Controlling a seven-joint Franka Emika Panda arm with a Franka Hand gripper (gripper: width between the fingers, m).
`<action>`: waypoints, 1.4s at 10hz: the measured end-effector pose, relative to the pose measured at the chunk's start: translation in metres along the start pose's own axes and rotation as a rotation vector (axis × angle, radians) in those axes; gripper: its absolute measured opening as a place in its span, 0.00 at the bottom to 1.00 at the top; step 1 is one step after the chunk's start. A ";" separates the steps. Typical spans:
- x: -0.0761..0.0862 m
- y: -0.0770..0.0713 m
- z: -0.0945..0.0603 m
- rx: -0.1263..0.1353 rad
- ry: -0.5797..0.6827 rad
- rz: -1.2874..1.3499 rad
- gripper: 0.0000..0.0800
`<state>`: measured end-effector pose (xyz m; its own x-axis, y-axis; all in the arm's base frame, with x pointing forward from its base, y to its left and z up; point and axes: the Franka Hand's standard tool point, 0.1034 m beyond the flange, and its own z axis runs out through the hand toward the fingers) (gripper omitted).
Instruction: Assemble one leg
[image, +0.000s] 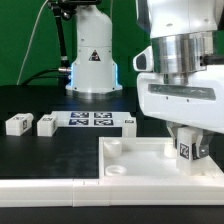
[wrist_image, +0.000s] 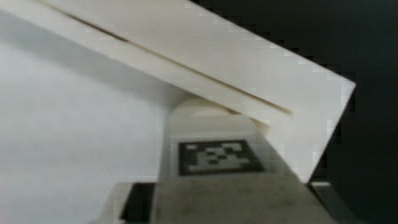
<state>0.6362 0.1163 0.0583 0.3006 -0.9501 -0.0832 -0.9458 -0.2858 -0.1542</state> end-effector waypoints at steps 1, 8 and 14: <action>-0.001 0.000 0.000 -0.002 -0.002 0.131 0.36; -0.003 0.000 0.001 0.001 -0.010 0.187 0.72; -0.004 0.000 0.001 0.000 -0.005 -0.455 0.81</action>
Offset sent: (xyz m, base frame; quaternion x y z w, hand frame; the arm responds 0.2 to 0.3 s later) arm 0.0008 -0.0039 -0.0014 -0.0137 0.0028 0.1985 0.9800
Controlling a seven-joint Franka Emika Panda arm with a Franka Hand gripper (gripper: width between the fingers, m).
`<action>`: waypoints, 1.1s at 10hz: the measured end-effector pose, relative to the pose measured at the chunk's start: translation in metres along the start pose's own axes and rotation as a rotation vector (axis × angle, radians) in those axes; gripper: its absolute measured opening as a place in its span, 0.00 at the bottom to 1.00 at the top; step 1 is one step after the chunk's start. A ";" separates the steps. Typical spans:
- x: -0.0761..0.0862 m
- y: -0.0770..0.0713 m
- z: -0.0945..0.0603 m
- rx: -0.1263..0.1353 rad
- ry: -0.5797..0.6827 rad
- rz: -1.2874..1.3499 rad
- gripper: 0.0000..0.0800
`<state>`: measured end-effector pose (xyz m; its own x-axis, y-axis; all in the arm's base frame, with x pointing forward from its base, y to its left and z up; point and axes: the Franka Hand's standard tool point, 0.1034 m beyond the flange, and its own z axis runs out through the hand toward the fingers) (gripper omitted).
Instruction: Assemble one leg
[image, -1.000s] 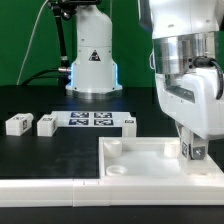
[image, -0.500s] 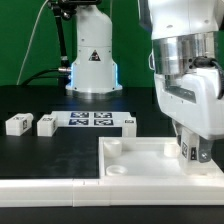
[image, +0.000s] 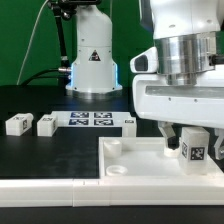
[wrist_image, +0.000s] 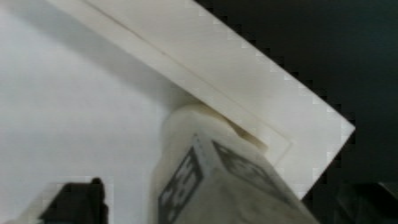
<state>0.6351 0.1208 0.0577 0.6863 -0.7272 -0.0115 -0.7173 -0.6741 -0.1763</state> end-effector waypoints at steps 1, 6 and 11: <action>0.000 0.000 0.000 -0.004 0.003 -0.094 0.81; 0.002 0.002 0.000 -0.028 0.015 -0.544 0.81; 0.008 0.006 -0.001 -0.057 0.020 -0.912 0.81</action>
Offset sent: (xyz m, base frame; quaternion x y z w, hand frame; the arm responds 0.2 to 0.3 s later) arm 0.0017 0.0046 0.0013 -0.0191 0.0025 -0.2659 0.9638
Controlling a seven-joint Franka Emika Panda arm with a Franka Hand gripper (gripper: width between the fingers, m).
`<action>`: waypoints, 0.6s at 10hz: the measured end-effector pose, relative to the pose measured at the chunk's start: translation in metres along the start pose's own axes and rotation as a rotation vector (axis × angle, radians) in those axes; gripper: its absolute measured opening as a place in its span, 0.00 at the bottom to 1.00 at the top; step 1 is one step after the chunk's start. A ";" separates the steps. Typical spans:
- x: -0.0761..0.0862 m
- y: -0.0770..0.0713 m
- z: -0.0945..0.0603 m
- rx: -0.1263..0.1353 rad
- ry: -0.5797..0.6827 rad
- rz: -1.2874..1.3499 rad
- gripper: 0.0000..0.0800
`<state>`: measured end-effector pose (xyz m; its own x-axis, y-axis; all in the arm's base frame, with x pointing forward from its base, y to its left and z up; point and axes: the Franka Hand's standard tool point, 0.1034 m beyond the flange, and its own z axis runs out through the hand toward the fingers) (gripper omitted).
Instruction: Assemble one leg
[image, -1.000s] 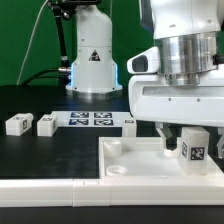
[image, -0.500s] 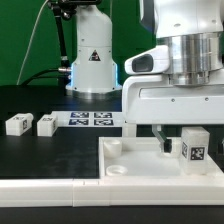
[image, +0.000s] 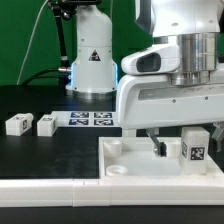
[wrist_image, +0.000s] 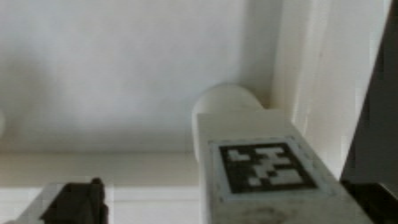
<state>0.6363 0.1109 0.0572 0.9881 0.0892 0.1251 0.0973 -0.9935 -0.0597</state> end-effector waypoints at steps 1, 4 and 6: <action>0.000 0.000 0.000 -0.002 0.000 -0.044 0.81; 0.000 0.001 0.000 -0.001 0.000 -0.033 0.80; 0.000 0.001 0.000 -0.001 0.000 -0.008 0.37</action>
Offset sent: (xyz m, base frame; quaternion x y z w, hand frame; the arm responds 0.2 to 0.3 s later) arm 0.0000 0.0000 0.0000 0.0000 0.0000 0.0000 1.0000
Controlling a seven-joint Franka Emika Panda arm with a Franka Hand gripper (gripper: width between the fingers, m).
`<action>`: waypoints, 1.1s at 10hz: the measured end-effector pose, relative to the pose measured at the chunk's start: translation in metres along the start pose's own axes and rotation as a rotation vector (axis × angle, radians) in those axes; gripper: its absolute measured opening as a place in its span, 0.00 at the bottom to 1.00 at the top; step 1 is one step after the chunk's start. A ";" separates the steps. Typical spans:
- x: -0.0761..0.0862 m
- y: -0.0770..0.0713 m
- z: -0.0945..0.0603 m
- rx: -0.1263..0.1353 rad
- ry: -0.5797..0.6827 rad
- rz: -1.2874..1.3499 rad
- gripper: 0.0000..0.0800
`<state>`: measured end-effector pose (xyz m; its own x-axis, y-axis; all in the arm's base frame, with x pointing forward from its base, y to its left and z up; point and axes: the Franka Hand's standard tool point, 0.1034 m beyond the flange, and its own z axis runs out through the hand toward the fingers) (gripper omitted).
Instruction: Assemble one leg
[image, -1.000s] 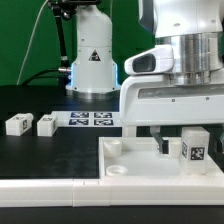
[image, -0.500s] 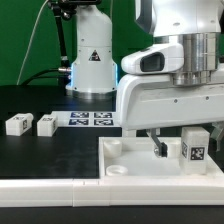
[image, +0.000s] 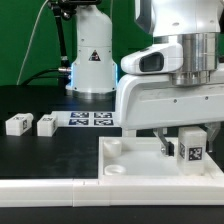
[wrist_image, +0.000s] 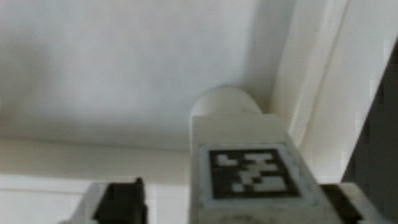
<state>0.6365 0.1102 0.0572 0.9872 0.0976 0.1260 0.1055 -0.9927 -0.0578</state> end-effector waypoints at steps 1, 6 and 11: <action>0.000 0.000 0.000 0.000 0.000 0.035 0.37; -0.001 -0.001 -0.003 -0.009 0.006 0.523 0.34; -0.011 0.022 -0.001 -0.089 0.036 0.918 0.36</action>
Offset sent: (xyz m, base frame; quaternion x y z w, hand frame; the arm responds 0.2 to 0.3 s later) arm -0.0040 0.0031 0.0014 0.0067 0.0043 0.2105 0.9776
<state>0.6284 0.0871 0.0554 0.6747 -0.7314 0.0992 -0.7280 -0.6816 -0.0739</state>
